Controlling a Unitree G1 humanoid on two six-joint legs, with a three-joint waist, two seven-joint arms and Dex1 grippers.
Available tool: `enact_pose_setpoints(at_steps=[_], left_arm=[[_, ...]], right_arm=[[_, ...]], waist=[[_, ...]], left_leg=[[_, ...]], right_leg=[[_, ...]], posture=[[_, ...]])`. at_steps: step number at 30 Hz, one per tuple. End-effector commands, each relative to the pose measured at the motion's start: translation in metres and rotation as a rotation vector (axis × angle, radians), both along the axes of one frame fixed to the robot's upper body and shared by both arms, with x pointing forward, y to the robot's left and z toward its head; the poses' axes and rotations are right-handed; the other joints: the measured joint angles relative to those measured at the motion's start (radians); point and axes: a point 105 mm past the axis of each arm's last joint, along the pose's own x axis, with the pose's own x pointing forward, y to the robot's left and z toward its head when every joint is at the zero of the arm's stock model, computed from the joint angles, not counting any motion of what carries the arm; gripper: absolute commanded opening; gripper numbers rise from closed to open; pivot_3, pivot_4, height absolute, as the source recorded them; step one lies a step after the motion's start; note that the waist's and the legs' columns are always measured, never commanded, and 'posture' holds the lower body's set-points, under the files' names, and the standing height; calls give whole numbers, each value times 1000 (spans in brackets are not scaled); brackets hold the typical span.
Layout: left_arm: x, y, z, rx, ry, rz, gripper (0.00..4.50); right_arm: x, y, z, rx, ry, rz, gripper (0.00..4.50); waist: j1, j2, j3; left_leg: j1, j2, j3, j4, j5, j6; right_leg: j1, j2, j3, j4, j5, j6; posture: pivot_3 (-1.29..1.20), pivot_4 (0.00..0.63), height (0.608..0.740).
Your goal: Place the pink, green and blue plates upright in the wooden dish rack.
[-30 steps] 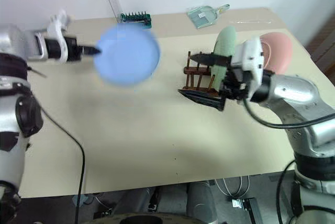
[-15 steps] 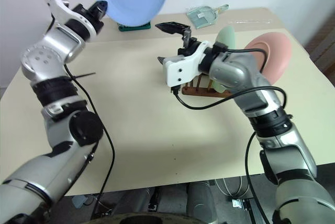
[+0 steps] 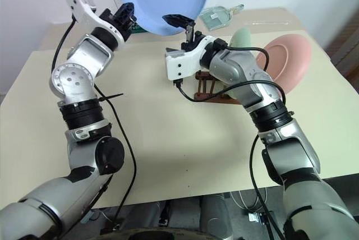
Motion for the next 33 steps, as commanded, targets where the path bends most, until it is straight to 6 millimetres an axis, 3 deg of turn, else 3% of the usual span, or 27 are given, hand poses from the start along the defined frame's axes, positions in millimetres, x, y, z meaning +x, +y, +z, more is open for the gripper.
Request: enact_pose_setpoints(at_steps=[1, 3, 6, 13, 22, 26, 32, 33], left_arm=[[-11, -6, 24, -5, -101, 4, 72], [-12, -8, 25, -13, -101, 7, 72], [-15, -16, 25, 16, -107, -5, 0], [-16, -20, 21, 71, -126, -6, 0], [-13, -26, 12, 2, -92, -56, 0], [-12, -26, 9, -19, -80, -89, 1341], [-11, -11, 15, -44, -115, -63, 4437], [-11, -6, 15, -29, -129, -60, 4475]], right_arm=[[1, 5, 16, 26, -58, 3, 4337], [4, 3, 18, 28, -65, -10, 4337], [10, -2, 14, 31, -40, -29, 3448], [18, -13, 17, 43, -45, -78, 30], [19, -17, 22, 55, -67, -90, 30], [18, -17, 24, 56, -72, -87, 0], [18, -21, 26, 84, -67, -91, 0], [19, -24, 28, 100, -70, -98, 0]], waist=[[0, 0, 0], [0, 0, 0], [0, 0, 0], [-1, 0, 0], [0, 0, 0], [0, 0, 0], [-1, 0, 0], [-1, 0, 0]], left_leg=[[0, 0, 0, 0, 0, 0], [0, 0, 0, 0, 0, 0], [0, 0, 0, 0, 0, 0], [0, 0, 0, -1, 0, 0], [0, 0, 0, -1, 0, 0], [0, 0, 0, -1, 0, 0], [0, 0, 0, -1, 0, 0], [0, 0, 0, -1, 0, 0]], right_leg=[[0, 0, 0, 0, 0, 0], [0, 0, 0, 0, 0, 0], [0, 0, 0, 0, 0, 0], [0, 0, 0, 0, 0, 0], [0, 1, 0, -1, 0, 0], [1, 1, 0, -1, 0, 0], [0, 1, 0, -2, 0, 0], [0, 1, 0, -2, 0, 0]], posture=[[0, 150, 740], [0, 150, 740], [0, 150, 740], [0, 150, 740], [0, 150, 740], [0, 150, 740], [0, 150, 740], [0, 150, 740]])
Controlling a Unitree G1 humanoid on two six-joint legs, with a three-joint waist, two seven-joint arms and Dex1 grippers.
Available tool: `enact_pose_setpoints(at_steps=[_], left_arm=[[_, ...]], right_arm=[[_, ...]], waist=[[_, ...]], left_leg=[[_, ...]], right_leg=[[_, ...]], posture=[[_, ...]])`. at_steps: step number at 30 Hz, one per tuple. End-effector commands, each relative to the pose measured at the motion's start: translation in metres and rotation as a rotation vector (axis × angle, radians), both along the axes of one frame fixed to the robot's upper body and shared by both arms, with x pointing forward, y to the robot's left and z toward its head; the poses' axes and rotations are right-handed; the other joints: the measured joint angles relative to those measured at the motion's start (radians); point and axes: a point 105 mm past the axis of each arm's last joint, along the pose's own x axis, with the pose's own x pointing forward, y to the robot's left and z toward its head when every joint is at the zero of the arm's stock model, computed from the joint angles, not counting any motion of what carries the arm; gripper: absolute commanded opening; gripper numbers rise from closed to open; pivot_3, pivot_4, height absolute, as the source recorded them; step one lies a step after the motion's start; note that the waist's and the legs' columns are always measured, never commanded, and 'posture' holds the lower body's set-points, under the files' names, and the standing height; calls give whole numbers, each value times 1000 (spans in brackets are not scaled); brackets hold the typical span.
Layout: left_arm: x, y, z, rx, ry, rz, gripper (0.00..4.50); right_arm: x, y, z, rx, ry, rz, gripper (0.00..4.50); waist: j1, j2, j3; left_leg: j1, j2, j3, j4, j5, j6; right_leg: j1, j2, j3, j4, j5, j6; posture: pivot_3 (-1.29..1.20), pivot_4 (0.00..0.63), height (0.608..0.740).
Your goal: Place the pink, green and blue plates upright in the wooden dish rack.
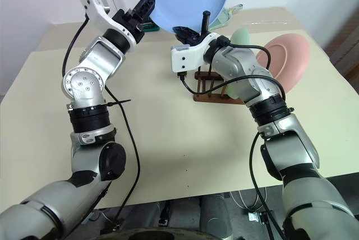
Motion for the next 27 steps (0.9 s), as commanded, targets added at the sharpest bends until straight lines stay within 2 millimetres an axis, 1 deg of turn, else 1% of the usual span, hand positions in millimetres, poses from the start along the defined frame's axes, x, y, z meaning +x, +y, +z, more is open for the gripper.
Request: enact_pose_setpoints(at_steps=[1, 4, 6, 8, 9, 10, 11, 12, 13, 14, 15, 16, 17, 18, 19, 20, 21, 23, 25, 26, 27], left_arm=[[-3, 20, 14, -15, -86, 14, 4475], [-2, 43, 17, 18, -153, 25, 4475], [-1, 56, 18, 17, -176, 28, 4475], [1, 70, 17, 56, -200, 41, 4475], [1, 75, 18, 104, -218, 48, 4475], [2, 78, 18, 194, -240, 74, 4475], [3, 79, 17, 220, -246, 52, 4475], [2, 77, 17, 260, -265, 30, 4475], [2, 75, 17, 325, -291, 27, 4475], [1, 73, 19, 346, -332, 25, 4475], [0, 73, 20, 363, -366, 27, 4475], [0, 73, 21, 367, -388, 28, 4475], [-1, 71, 20, 392, -414, 28, 4475], [-4, 67, 16, 425, -436, 3, 4475], [-8, 62, 13, 454, -457, -41, 4475], [-14, 55, 9, 479, -487, -105, 4475], [-19, 52, 7, 492, -506, -150, 4475], [-28, 48, 3, 521, -530, -230, 4475], [-33, 46, 2, 544, -551, -269, 4475], [-33, 47, 3, 535, -547, -278, 4475], [-35, 48, 4, 563, -565, -289, 4475]], right_arm=[[-3, -9, 33, 81, -87, -7, 0], [-4, -21, 50, 110, -153, -30, 0], [-9, -26, 65, 167, -198, -20, 0], [-19, -25, 85, 306, -209, 53, 0], [-26, -23, 96, 434, -173, 128, 0], [-33, -25, 109, 586, -130, 204, 0], [-38, -28, 118, 694, -93, 267, 0], [-45, -26, 124, 792, -4, 366, 0], [-49, -28, 129, 848, 31, 414, 0], [-54, -29, 134, 873, 58, 457, 0], [-59, -30, 137, 957, 158, 542, 0], [-63, -30, 139, 1006, 229, 600, 0], [-66, -33, 143, 1067, 269, 642, 0], [-67, -49, 154, 1286, 377, 766, 0], [-70, -61, 158, 1407, 460, 861, 0], [-75, -68, 161, 1488, 546, 951, 0], [-79, -71, 162, 1520, 607, 1005, 0], [-82, -76, 156, 1581, 750, 1047, 0], [-85, -79, 151, 1622, 844, 1068, 0], [-83, -79, 147, 1645, 905, 1061, 0], [-82, -83, 141, 1693, 945, 1043, 0]], waist=[[-1, 0, 0], [-1, 0, 0], [-1, 0, 0], [-1, 0, 0], [-2, 0, 0], [-4, 0, 0], [-6, 0, 0], [-7, 0, 0], [-7, 0, 0], [-4, 1, 0], [0, 1, 0], [1, 1, 0], [1, 1, 0], [0, 1, 0], [-1, 1, 0], [0, 1, 0], [1, 2, 0], [-1, 2, 0], [-3, 3, 0], [-5, 3, 0], [-5, 4, -1]], left_leg=[[0, 0, 0, 0, 0, 0], [0, 0, 0, 0, 0, 0], [0, 0, 0, 0, 0, 0], [0, 0, 0, 0, 0, 0], [0, 0, 0, 0, 0, 0], [0, 0, 0, -1, 0, 0], [0, 1, 0, -1, 0, 0], [0, 2, 0, -2, 0, 0], [0, 2, 0, -2, 0, 0], [0, 2, -1, -2, 0, 0], [-1, 2, -1, -2, 0, 0], [-1, 2, -2, -2, 0, 0], [-1, 2, -3, -2, 0, 0], [-1, 2, -3, -2, 0, 0], [-1, 2, -3, -2, 0, 0], [-1, 2, -3, -2, 0, 0], [-1, 2, -3, -2, 0, 0], [-1, 3, -3, -3, 0, 0], [-1, 3, -3, -3, 0, 0], [-1, 4, -3, -3, 0, 0], [-1, 4, -2, -4, 0, 0]], right_leg=[[0, 0, 0, 0, 0, 0], [0, 0, 0, 0, 0, 0], [0, 0, 0, 0, 0, 0], [0, 0, 0, 0, 0, 0], [0, 0, 0, 0, 0, 0], [0, 0, 0, -1, 0, 0], [0, 1, 0, -1, 1, -1], [0, 2, 0, -2, 1, -2], [0, 2, 0, -3, 1, -2], [0, 2, 0, -3, 1, -2], [1, 2, -1, -4, 2, -2], [1, 2, -2, -5, 2, -2], [2, 2, -3, -6, 2, -3], [2, 2, -3, -6, 2, -3], [2, 2, -3, -6, 2, -3], [2, 2, -3, -6, 3, -3], [2, 2, -3, -6, 3, -3], [1, 2, -3, -6, 3, -3], [0, 2, -3, -6, 3, -3], [0, 3, -3, -6, 3, -3], [0, 3, -3, -6, 3, -4]], posture=[[0, 150, 740], [0, 150, 740], [0, 150, 740], [0, 150, 740], [0, 150, 740], [0, 150, 740], [0, 150, 740], [0, 150, 740], [0, 150, 740], [0, 150, 740], [0, 150, 740], [0, 150, 740], [0, 150, 740], [0, 150, 740], [0, 150, 740], [0, 150, 740], [0, 150, 740], [0, 150, 740], [0, 150, 740], [0, 150, 740], [0, 150, 740]])
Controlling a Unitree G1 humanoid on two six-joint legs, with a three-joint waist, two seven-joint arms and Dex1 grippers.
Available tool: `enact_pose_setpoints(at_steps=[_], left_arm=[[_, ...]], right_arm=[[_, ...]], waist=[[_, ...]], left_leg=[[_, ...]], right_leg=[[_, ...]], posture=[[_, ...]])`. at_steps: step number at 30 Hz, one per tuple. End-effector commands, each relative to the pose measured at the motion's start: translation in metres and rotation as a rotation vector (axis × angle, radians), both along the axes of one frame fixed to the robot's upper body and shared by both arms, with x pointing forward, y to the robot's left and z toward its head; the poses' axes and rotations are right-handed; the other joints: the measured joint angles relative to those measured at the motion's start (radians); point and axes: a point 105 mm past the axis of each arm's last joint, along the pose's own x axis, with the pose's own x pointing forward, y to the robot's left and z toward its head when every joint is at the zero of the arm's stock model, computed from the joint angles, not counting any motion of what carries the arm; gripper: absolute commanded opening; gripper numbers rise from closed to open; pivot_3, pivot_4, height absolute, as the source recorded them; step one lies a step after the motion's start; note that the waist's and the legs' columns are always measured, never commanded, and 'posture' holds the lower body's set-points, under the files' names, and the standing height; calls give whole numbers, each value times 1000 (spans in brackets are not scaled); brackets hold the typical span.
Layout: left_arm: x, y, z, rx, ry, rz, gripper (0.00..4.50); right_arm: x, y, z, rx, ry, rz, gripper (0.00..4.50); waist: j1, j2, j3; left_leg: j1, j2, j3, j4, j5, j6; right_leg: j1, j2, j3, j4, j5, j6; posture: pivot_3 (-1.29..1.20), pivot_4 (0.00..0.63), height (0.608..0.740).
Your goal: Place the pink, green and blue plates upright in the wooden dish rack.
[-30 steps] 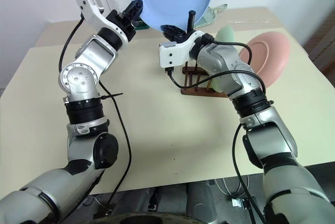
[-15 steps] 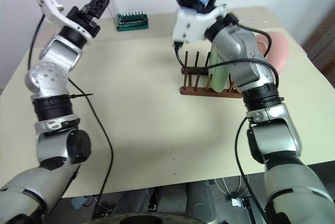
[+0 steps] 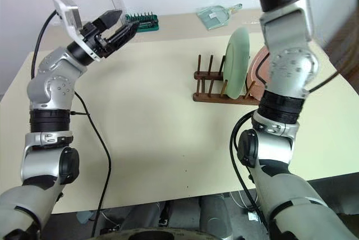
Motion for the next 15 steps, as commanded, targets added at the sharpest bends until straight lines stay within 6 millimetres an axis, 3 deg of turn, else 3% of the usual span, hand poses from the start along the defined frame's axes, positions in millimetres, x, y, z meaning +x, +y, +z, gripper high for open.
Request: enact_pose_setpoints(at_steps=[1, 7, 12, 15], left_arm=[[-16, -1, 20, 61, -96, -70, 4475], [-32, -6, 6, 191, -120, -198, 4475], [-42, -5, 4, 250, -176, -242, 4475], [-41, -2, 0, 286, -184, -232, 4475]], right_arm=[[-11, -4, -10, 9, 109, 85, 0], [-30, 14, -27, 14, 275, 309, 0], [-13, -2, -54, -112, 403, 127, 0], [-14, 5, -71, -196, 491, 139, 0]], waist=[[0, 1, -1], [1, 3, 1], [8, 2, 0], [8, 2, 0]], left_leg=[[0, 0, 0, 0, 0, 0], [0, 1, 2, -1, 0, 0], [0, 1, 2, 0, 0, 1], [0, 1, 3, 1, 0, 1]], right_leg=[[0, 0, 0, 0, 0, 0], [-1, 0, 1, 0, 0, 0], [1, 0, 1, -1, 0, 0], [1, 0, 1, -1, 1, 0]], posture=[[0, 150, 740], [0, 150, 740], [0, 150, 740], [0, 150, 740]])
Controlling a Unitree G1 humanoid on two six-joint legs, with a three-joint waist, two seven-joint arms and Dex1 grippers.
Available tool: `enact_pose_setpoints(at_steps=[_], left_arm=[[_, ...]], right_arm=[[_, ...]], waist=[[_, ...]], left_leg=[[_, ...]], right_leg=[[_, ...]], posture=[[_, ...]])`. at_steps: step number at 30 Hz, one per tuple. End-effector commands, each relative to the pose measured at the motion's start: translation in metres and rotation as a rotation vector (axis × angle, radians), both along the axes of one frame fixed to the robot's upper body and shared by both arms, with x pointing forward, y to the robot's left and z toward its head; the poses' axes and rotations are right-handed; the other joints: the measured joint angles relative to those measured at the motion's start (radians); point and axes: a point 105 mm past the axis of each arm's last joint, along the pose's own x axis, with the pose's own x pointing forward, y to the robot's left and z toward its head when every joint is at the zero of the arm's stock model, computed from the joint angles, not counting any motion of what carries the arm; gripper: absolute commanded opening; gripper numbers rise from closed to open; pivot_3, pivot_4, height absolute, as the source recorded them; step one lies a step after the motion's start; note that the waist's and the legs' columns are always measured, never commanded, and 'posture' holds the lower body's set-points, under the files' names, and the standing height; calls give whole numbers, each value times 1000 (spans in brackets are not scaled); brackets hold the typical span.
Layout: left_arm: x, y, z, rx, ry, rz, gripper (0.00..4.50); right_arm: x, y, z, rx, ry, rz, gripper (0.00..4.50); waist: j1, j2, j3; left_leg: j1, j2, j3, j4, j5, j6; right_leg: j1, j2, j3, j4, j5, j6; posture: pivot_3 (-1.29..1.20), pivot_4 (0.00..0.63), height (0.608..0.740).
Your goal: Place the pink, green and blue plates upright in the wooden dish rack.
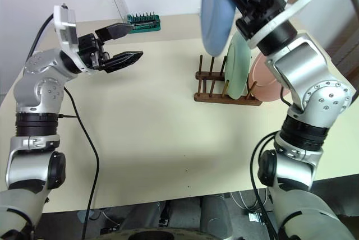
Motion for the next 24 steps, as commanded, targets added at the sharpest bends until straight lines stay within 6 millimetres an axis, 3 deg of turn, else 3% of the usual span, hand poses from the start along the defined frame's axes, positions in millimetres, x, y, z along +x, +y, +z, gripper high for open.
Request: enact_pose_setpoints(at_steps=[1, 16, 24], left_arm=[[-4, 3, 7, 37, -74, 9, 4475], [1, 3, 8, 10, -52, 23, 4475], [1, 1, 8, -2, -50, 25, 4475]], right_arm=[[-10, 12, -7, -100, 28, 41, 0], [0, 11, -11, -31, 136, -15, 0], [4, 10, 8, 73, 174, -24, 0]], waist=[[-1, 0, 0], [-2, 0, 0], [-2, 0, 0]], left_leg=[[0, 0, 0, 0, 0, 0], [0, 1, 1, -1, 0, 0], [0, 2, 1, -1, 0, 0]], right_leg=[[0, 0, 0, 0, 0, 0], [0, 1, 0, -1, 0, 0], [-1, 1, 0, -1, 0, 0]], posture=[[0, 150, 740], [0, 150, 740], [0, 150, 740]])
